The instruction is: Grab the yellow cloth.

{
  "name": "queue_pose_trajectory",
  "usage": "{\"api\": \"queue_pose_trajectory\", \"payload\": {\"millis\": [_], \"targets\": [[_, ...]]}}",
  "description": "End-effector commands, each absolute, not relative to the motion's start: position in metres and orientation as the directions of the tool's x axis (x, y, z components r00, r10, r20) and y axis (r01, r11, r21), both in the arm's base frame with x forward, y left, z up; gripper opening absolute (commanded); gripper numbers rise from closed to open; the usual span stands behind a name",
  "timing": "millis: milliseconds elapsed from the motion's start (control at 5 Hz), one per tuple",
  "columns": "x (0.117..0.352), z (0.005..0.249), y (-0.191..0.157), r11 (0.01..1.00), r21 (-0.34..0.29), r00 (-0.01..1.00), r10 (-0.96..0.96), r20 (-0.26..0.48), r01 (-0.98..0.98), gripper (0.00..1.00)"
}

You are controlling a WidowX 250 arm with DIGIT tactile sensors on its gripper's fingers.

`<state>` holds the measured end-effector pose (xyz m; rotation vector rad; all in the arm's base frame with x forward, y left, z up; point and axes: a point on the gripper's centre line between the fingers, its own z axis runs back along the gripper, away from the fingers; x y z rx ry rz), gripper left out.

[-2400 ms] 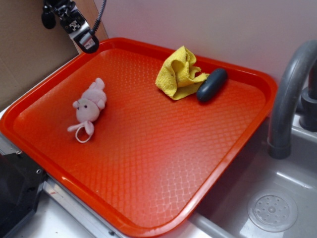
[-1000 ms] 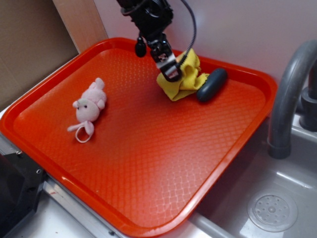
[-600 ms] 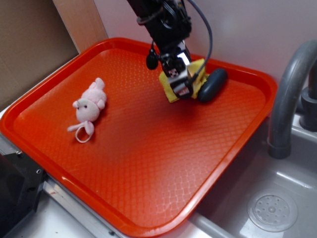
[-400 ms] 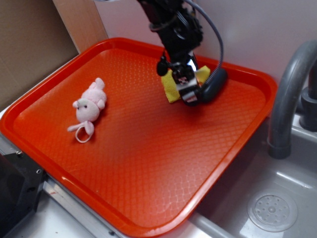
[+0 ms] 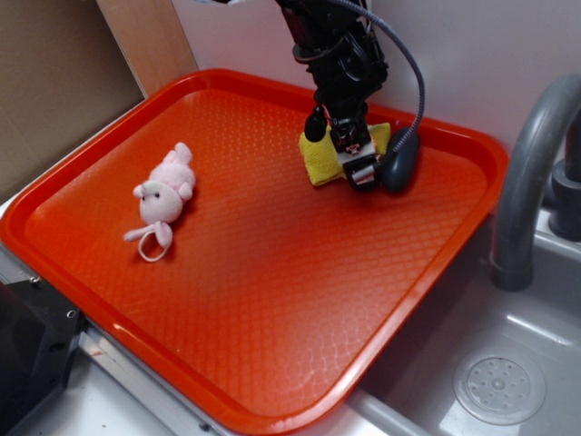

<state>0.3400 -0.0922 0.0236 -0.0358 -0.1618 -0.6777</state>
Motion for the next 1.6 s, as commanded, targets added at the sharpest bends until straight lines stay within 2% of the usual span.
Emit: {"api": "queue_pose_trajectory", "payload": {"millis": [0,200,400,600,800,1000,1200,1400], "targets": [[0.314,0.055,-0.074,0.856,0.034,0.842,-0.515,0.162,0.517,0.0],[0.276,0.067,-0.053,0.911,0.091,0.911,-0.409,0.057,0.403,0.0],[0.252,0.118,-0.041,0.961,0.104,0.965,-0.262,0.026,0.258,0.0],[0.236,0.168,-0.036,0.99,0.106,0.996,-0.092,0.024,0.088,0.0],[0.234,0.218,-0.037,0.993,0.087,0.993,-0.092,0.078,0.085,0.0],[0.25,0.234,-0.044,0.988,0.138,0.995,-0.076,0.058,0.067,0.0],[0.255,0.225,-0.049,0.984,0.154,0.994,-0.101,0.042,0.094,0.0],[0.257,0.223,-0.049,0.985,0.142,0.993,-0.109,0.041,0.102,0.0]]}}
